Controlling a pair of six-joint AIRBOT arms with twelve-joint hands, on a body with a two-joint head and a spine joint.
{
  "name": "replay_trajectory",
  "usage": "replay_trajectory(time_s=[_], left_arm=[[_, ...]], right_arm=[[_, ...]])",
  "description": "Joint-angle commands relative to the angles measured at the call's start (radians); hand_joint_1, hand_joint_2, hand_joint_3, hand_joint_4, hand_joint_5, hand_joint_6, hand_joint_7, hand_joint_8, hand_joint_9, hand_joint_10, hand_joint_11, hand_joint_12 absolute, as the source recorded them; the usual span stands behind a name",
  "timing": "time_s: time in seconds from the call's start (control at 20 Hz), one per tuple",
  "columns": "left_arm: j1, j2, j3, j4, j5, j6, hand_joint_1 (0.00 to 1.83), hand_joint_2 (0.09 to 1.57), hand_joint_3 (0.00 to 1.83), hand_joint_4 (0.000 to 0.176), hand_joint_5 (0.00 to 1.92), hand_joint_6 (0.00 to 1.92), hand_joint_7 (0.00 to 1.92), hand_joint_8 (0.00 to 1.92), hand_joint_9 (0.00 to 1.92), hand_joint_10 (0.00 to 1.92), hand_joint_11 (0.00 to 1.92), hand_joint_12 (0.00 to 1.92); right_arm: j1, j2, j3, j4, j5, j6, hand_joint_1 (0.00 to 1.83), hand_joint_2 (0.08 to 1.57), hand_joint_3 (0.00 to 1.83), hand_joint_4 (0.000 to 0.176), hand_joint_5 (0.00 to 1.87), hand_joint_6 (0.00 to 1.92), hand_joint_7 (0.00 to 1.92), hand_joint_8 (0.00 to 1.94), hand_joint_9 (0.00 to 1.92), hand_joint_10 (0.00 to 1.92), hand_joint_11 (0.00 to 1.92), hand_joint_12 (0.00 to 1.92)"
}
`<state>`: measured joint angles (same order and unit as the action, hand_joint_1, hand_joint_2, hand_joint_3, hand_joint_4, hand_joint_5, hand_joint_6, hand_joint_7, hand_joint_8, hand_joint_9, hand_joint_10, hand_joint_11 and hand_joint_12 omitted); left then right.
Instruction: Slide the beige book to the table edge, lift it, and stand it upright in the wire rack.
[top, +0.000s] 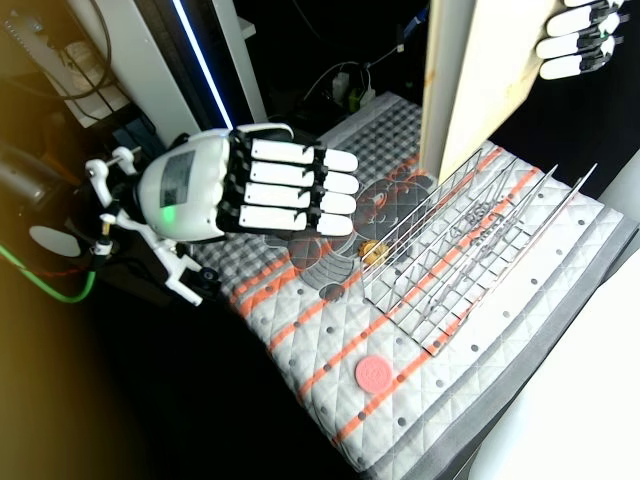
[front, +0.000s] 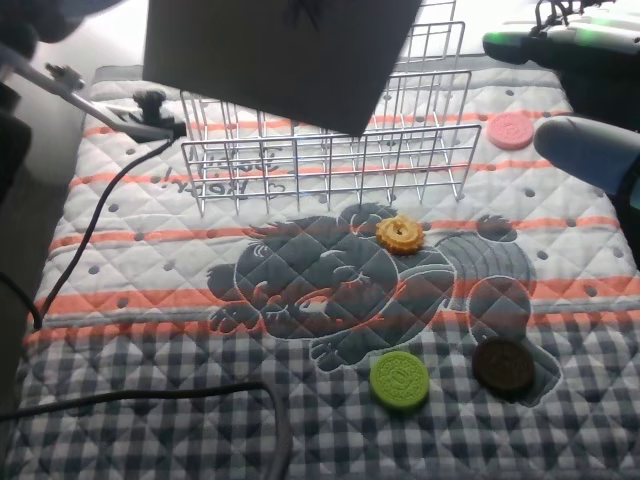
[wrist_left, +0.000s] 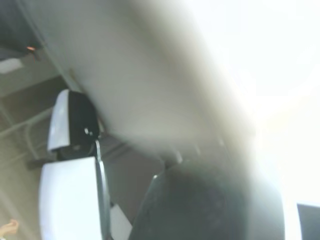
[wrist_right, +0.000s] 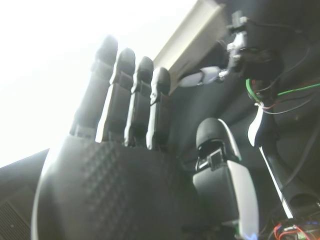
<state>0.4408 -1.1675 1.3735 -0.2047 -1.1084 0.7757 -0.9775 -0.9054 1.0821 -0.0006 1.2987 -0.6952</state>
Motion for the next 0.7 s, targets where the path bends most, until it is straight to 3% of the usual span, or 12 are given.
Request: replay_trajectory(time_s=[0.0,0.05,0.1,0.15,0.25,0.3,0.35,0.45,0.55,0.65], left_arm=[[-0.022,0.003,0.013,-0.023,-0.065,-0.004,1.28,1.06,0.0,0.0,1.02,0.9,1.18,0.68,1.22,0.56,1.08,1.01],[-0.033,-0.003,0.022,-0.014,-0.042,0.005,1.26,1.06,0.0,0.0,1.02,0.91,1.19,0.69,1.28,0.35,1.06,1.02],[-0.049,-0.014,0.038,0.001,-0.012,0.008,1.37,1.06,0.0,0.0,1.0,0.87,1.15,0.68,1.15,0.82,1.04,1.1],[-0.061,-0.023,0.052,0.013,0.01,0.009,1.39,1.06,0.0,0.0,0.98,0.88,1.12,0.73,1.11,0.95,1.03,1.15],[-0.082,-0.033,0.068,0.024,0.033,0.021,1.26,1.07,0.0,0.0,1.0,0.92,1.19,0.7,1.26,0.46,1.05,1.13],[-0.09,-0.032,0.068,0.024,0.038,0.039,1.37,1.04,0.01,0.0,0.99,0.89,1.19,0.58,1.18,0.8,1.06,1.14],[-0.091,-0.031,0.068,0.024,0.04,0.046,1.29,1.05,0.0,0.0,1.02,0.87,1.26,0.57,1.26,0.59,1.08,1.17],[-0.091,-0.029,0.068,0.024,0.036,0.055,1.28,1.03,0.0,0.0,1.08,0.74,1.27,0.6,1.36,0.48,1.08,1.3],[-0.087,-0.031,0.068,0.02,0.023,0.07,1.28,1.03,0.0,0.0,1.07,0.77,1.3,0.55,1.39,0.33,0.96,1.3],[-0.085,-0.03,0.066,0.014,0.015,0.084,1.28,1.03,0.0,0.0,1.07,0.78,1.31,0.51,1.43,0.27,1.0,1.31]], right_arm=[[0.008,-0.003,0.004,0.021,0.123,0.002,0.0,1.35,0.0,0.0,0.49,0.0,0.52,0.0,0.51,0.01,0.56,0.02],[0.008,-0.003,0.005,0.021,0.123,0.002,0.0,1.35,0.0,0.0,0.49,0.0,0.52,0.0,0.52,0.01,0.57,0.02],[0.007,-0.004,0.006,0.02,0.123,0.002,0.0,1.35,0.0,0.0,0.49,0.0,0.52,0.0,0.52,0.01,0.56,0.02],[0.006,-0.004,0.007,0.02,0.123,0.002,0.0,1.35,0.0,0.0,0.49,0.0,0.52,0.0,0.52,0.01,0.57,0.02],[0.005,-0.006,0.01,0.019,0.123,0.002,0.0,1.36,0.0,0.0,0.49,0.0,0.52,0.0,0.51,0.0,0.55,0.01],[0.005,-0.008,0.012,0.017,0.123,0.002,0.0,1.36,0.01,0.0,0.49,0.0,0.51,0.0,0.5,0.0,0.54,0.0],[0.005,-0.01,0.013,0.016,0.123,0.002,0.0,1.36,0.01,0.0,0.49,0.0,0.51,0.0,0.51,0.0,0.54,0.0],[0.004,-0.011,0.013,0.016,0.123,0.002,0.0,1.36,0.0,0.0,0.49,0.0,0.51,0.0,0.52,0.01,0.57,0.02],[0.003,-0.011,0.014,0.016,0.123,0.002,0.0,1.36,0.0,0.0,0.49,0.0,0.52,0.0,0.53,0.01,0.59,0.03],[0.002,-0.011,0.014,0.015,0.123,0.002,0.0,1.36,0.0,0.0,0.49,0.0,0.52,0.0,0.53,0.01,0.59,0.02]])
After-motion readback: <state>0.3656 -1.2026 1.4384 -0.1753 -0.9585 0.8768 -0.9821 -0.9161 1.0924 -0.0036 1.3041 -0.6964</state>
